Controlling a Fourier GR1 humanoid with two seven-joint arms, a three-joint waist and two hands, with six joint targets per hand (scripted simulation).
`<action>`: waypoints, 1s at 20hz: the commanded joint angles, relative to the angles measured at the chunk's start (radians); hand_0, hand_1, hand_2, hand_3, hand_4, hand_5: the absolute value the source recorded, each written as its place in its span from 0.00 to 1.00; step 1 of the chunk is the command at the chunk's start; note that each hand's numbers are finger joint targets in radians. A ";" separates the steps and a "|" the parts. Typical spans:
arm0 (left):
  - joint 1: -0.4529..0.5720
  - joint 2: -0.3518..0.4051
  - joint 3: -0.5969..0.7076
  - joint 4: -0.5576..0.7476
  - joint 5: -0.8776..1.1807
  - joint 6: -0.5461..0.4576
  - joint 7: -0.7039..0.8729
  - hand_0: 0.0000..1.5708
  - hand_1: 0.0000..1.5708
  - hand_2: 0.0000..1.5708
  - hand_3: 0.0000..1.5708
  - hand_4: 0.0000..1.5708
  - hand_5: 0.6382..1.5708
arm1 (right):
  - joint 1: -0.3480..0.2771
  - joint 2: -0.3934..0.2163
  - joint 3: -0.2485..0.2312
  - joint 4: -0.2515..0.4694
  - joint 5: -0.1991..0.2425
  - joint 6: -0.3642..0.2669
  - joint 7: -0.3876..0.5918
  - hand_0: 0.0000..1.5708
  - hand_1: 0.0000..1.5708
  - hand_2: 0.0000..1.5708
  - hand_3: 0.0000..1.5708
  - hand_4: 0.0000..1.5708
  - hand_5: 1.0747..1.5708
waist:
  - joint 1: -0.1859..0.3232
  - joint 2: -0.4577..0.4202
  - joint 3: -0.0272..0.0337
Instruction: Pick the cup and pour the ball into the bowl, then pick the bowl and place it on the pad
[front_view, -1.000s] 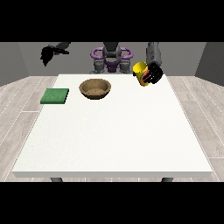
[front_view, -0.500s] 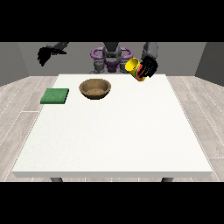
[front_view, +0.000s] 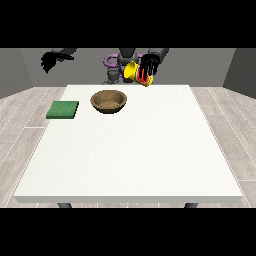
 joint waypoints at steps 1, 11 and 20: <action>-0.069 -0.053 -0.134 0.013 -0.177 -0.050 0.096 0.96 0.96 1.00 1.00 0.90 0.79 | -0.012 -0.034 -0.037 0.062 -0.024 0.034 -0.028 0.00 0.00 0.00 0.00 0.00 1.00 | 0.007 -0.001 0.0009; -0.142 -0.134 -0.427 0.113 -0.505 -0.302 0.149 0.97 0.97 1.00 1.00 0.96 0.63 | -0.030 -0.036 -0.016 0.084 -0.017 0.057 -0.010 0.00 0.00 0.00 0.00 0.00 1.00 | -0.026 -0.024 -0.0005; -0.178 -0.162 -0.464 0.070 -0.638 -0.409 0.087 0.92 0.92 1.00 1.00 0.97 0.53 | -0.042 -0.030 -0.027 0.115 -0.002 0.026 -0.050 0.00 0.00 0.00 0.00 0.00 1.00 | 0.038 -0.001 -0.0021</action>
